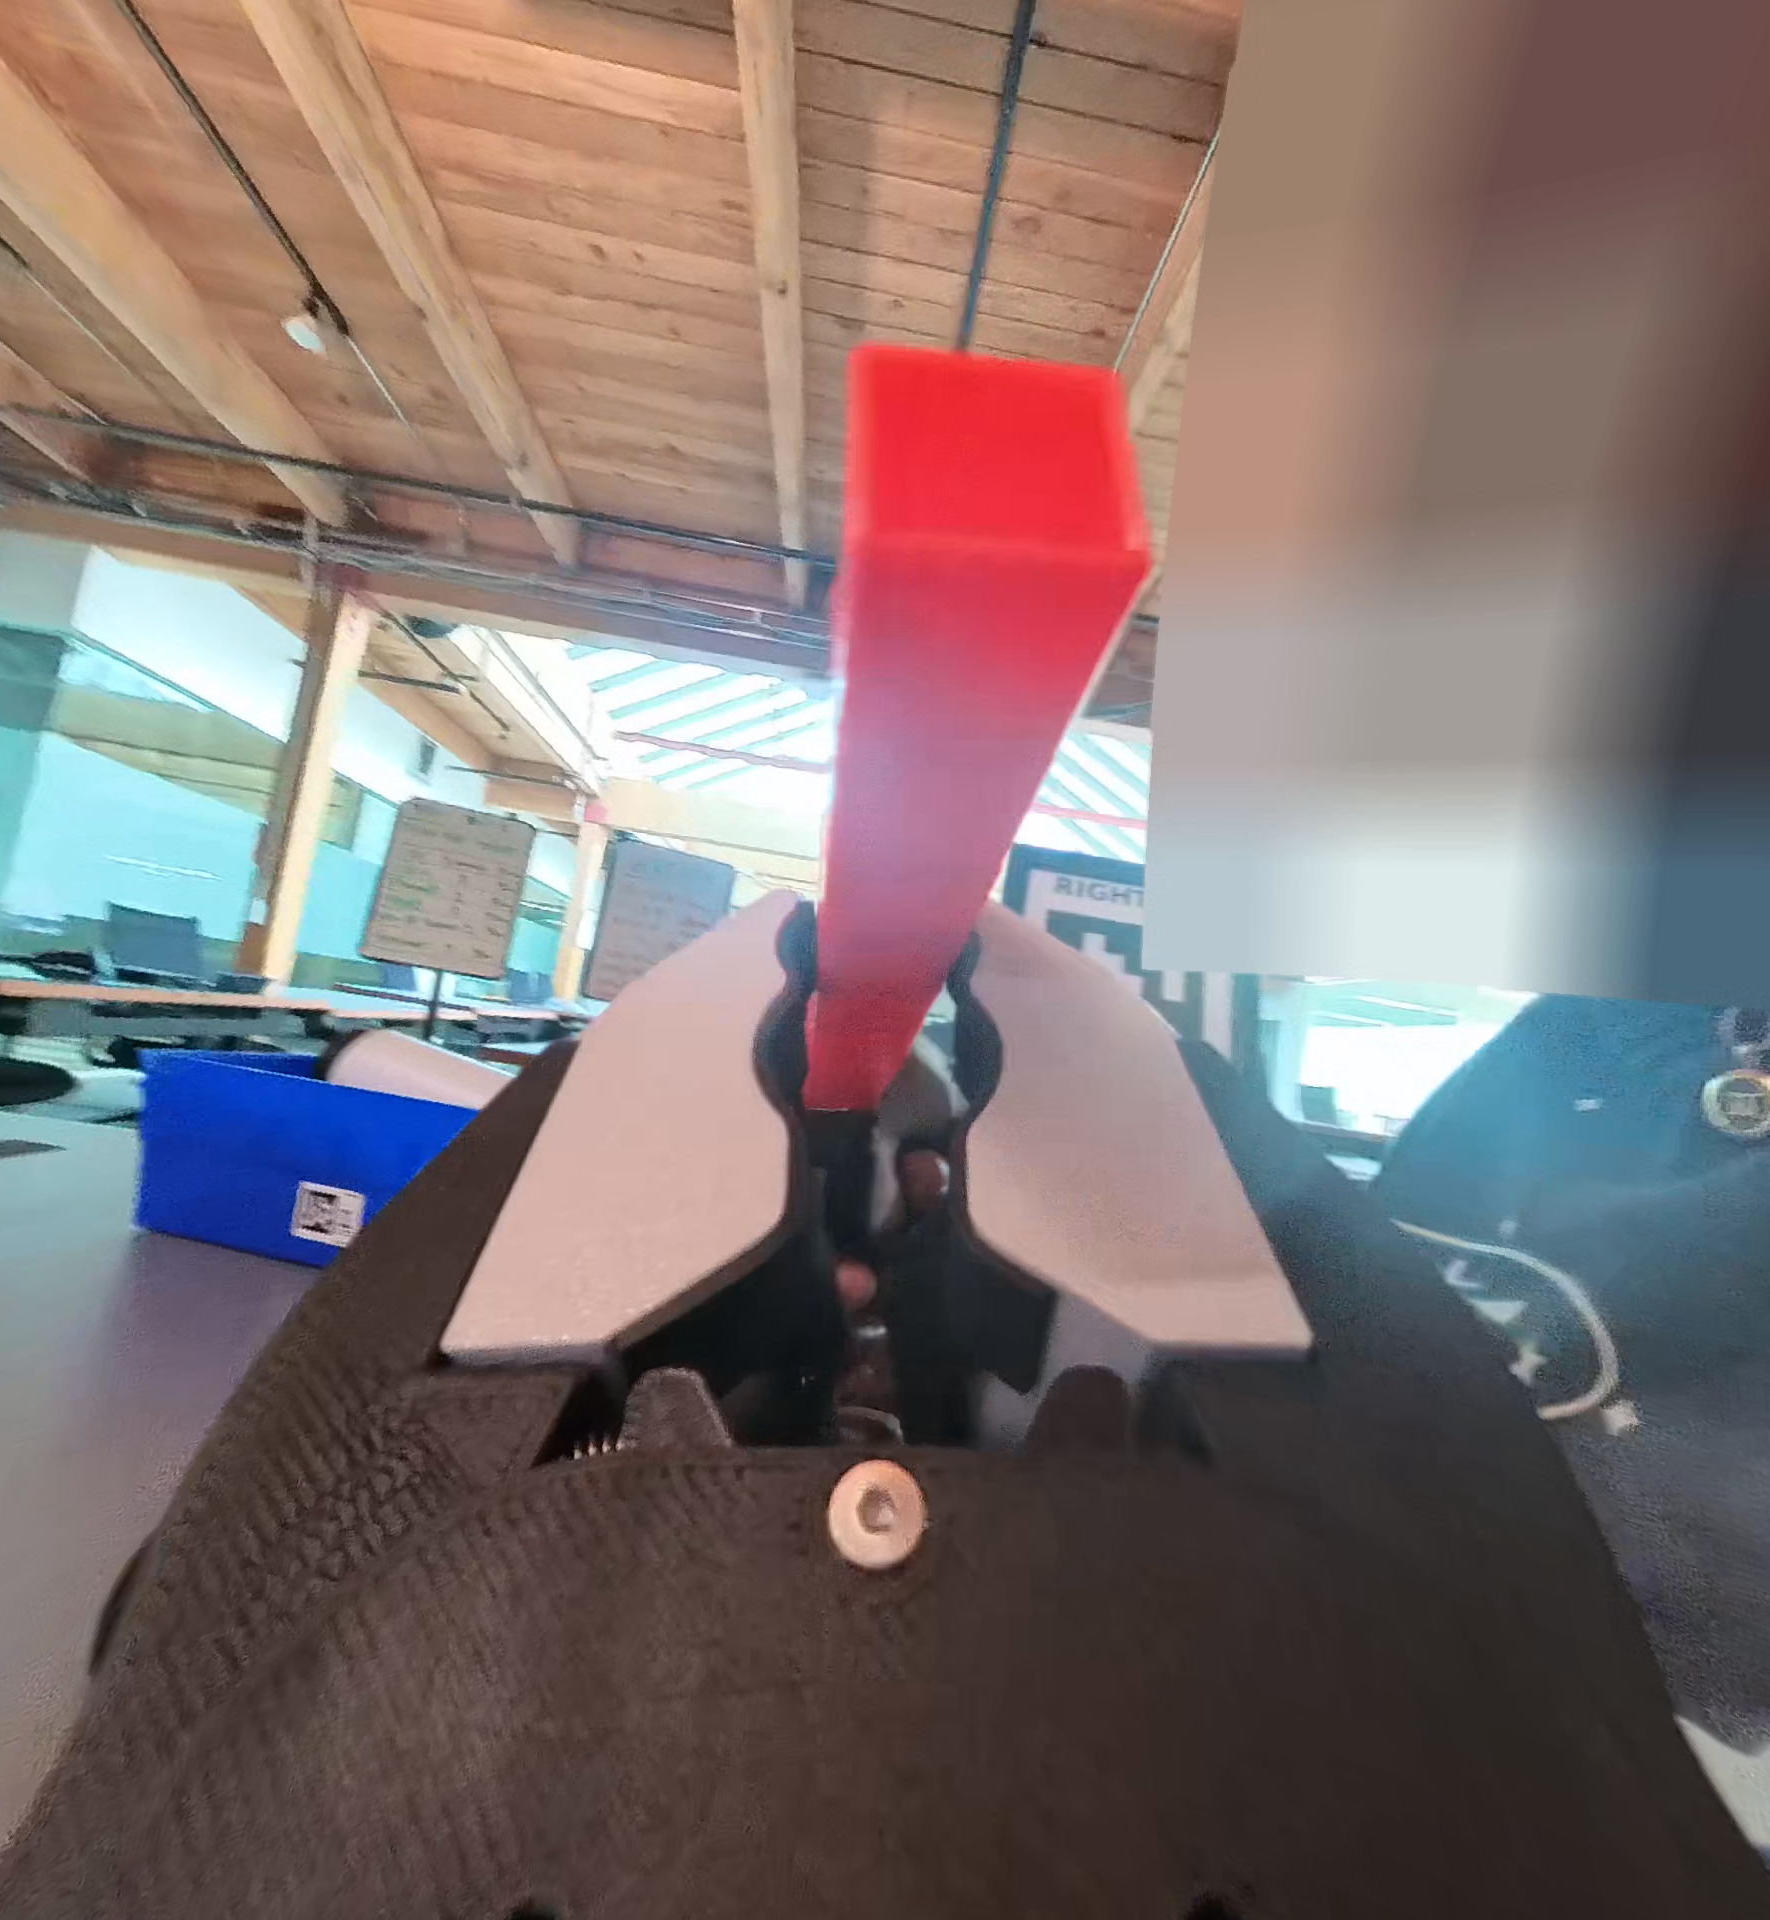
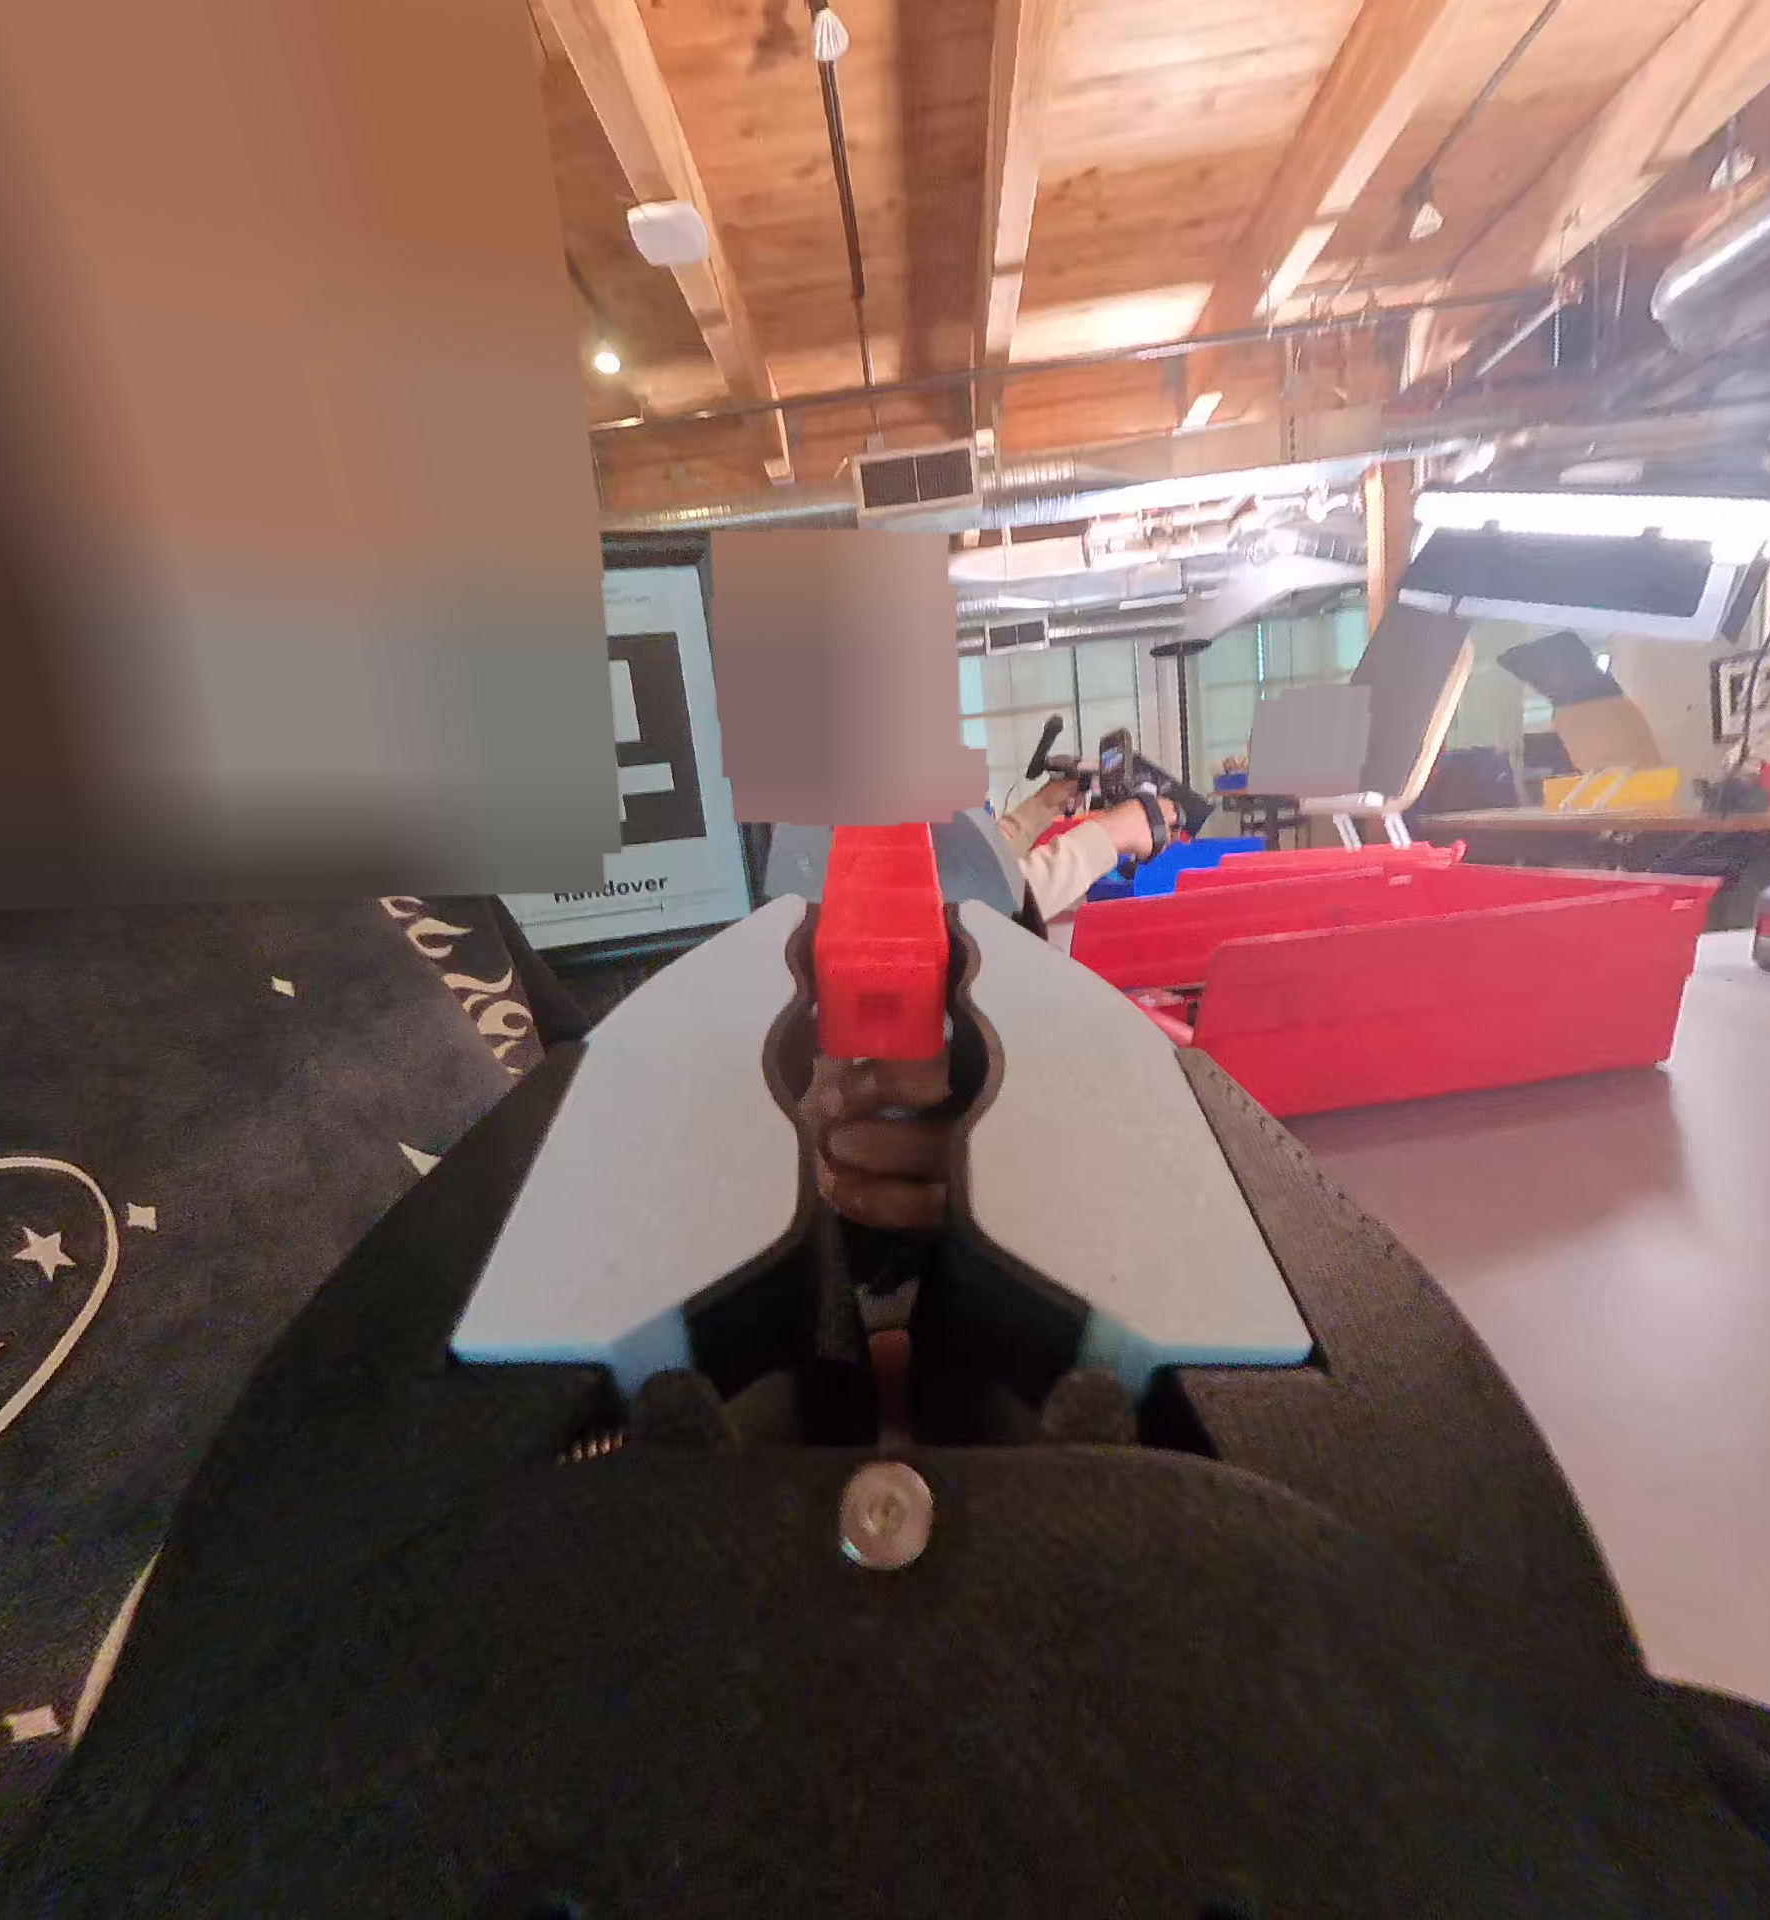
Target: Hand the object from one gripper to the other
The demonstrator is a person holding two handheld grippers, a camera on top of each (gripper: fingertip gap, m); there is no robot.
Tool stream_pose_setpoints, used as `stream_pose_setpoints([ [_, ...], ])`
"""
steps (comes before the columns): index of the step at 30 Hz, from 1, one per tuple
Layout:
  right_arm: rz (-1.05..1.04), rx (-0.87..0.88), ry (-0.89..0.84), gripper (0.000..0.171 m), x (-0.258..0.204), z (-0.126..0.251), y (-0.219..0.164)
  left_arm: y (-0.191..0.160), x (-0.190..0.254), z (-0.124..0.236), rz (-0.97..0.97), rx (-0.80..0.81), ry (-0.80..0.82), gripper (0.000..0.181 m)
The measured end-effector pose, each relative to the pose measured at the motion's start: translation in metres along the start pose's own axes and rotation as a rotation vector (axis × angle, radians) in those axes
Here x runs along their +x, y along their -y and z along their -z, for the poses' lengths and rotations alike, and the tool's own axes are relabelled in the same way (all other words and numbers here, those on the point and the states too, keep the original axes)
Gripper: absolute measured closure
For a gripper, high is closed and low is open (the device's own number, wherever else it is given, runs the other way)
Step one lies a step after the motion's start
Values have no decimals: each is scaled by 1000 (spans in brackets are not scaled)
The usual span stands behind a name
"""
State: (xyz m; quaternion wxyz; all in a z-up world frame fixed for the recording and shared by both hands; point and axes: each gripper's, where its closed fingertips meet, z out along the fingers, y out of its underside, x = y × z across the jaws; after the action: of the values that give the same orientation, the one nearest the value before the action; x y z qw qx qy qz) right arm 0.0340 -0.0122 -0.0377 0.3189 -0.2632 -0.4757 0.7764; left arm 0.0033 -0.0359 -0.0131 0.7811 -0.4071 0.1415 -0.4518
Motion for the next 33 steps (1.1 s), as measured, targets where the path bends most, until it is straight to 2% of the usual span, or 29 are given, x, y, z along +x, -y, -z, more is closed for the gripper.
stream_pose_setpoints([
  [1,12,47,4,148,-2,0,7,1,0,-1,-22,19,14,158],
  [2,8,131,-5,145,-2,2,16,5,2,-1,-28,69,15,159],
  [3,-18,235,-31,131,1,4,26,10,2,0,-23,124,19,159],
  [5,-99,363,-50,125,6,6,27,12,-1,1,-28,185,54,159],
  [9,-181,392,-52,113,3,-11,8,1,-1,-2,-41,203,85,159],
  [11,-168,406,-56,126,-1,-16,8,-12,-1,-7,-24,149,86,159],
  [12,-155,392,-57,145,-2,-17,7,-16,0,-8,-18,137,77,159],
  [13,-139,376,-64,149,-2,-17,8,-17,0,-8,-13,131,74,159],
  [20,-87,286,-60,149,4,1,27,-7,-3,2,-8,50,34,158],
  [22,-73,288,-74,149,3,-1,27,-4,-3,2,-23,102,49,160],
  [23,-77,319,-83,146,3,-2,27,-3,-3,2,-18,131,55,160],
  [24,-99,346,-103,134,5,-5,25,-5,-3,1,-13,142,60,160],
  [25,-122,353,-108,129,5,-8,19,-8,-3,-1,-12,144,65,159],
  [28,-127,344,-80,149,-1,-16,9,-18,-1,-5,-10,141,71,159],
  [31,-81,297,-73,149,-2,-12,13,-21,2,-6,-8,92,30,158],
  [33,-66,265,-69,150,-1,-6,22,-13,-1,-1,27,82,4,144],
])
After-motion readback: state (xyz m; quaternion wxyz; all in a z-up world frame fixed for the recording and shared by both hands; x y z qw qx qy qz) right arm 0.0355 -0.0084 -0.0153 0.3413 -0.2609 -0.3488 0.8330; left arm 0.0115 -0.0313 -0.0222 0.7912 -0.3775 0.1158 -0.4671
